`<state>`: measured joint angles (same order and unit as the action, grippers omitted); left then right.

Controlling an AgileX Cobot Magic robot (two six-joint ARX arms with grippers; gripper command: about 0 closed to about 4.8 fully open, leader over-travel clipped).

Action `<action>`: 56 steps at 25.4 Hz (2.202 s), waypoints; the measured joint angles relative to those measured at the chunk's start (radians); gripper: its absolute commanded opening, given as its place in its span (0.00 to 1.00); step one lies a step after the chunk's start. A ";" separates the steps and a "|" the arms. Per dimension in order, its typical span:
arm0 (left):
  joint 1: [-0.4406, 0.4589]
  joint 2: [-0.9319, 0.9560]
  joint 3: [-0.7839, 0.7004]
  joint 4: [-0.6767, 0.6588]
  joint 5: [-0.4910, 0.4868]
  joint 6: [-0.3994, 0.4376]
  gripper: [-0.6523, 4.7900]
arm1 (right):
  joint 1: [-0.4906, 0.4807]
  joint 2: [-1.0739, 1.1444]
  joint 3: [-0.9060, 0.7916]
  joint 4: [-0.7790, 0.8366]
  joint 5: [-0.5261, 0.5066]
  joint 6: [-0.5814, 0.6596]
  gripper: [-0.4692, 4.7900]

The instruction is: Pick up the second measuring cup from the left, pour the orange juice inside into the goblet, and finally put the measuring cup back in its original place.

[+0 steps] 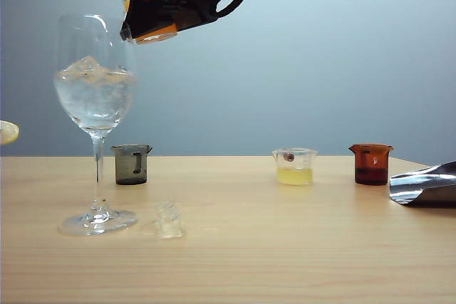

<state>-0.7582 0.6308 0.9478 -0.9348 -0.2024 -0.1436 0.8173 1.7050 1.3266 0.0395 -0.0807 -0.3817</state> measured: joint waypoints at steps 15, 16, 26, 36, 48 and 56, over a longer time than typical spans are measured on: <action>0.000 0.000 0.000 -0.008 -0.071 0.033 0.11 | 0.000 0.000 0.000 0.000 -0.002 -0.227 0.44; 0.000 0.000 0.000 -0.006 -0.071 0.036 0.11 | 0.000 0.000 0.000 0.000 -0.002 -0.243 0.44; 0.000 0.002 0.000 0.004 -0.132 0.100 0.11 | 0.000 0.000 0.000 0.015 -0.001 -0.354 0.44; 0.000 0.008 0.000 0.004 -0.132 0.106 0.11 | 0.029 0.000 0.000 0.015 0.020 -0.439 0.44; 0.000 0.008 0.000 0.003 -0.132 0.106 0.11 | 0.045 0.000 0.001 0.021 0.062 -0.533 0.44; 0.000 0.008 0.000 0.003 -0.132 0.106 0.11 | 0.049 0.000 0.001 0.040 0.086 -0.547 0.44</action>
<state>-0.7578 0.6392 0.9478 -0.9314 -0.3344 -0.0376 0.8665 1.7050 1.3273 0.0799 0.0055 -0.9283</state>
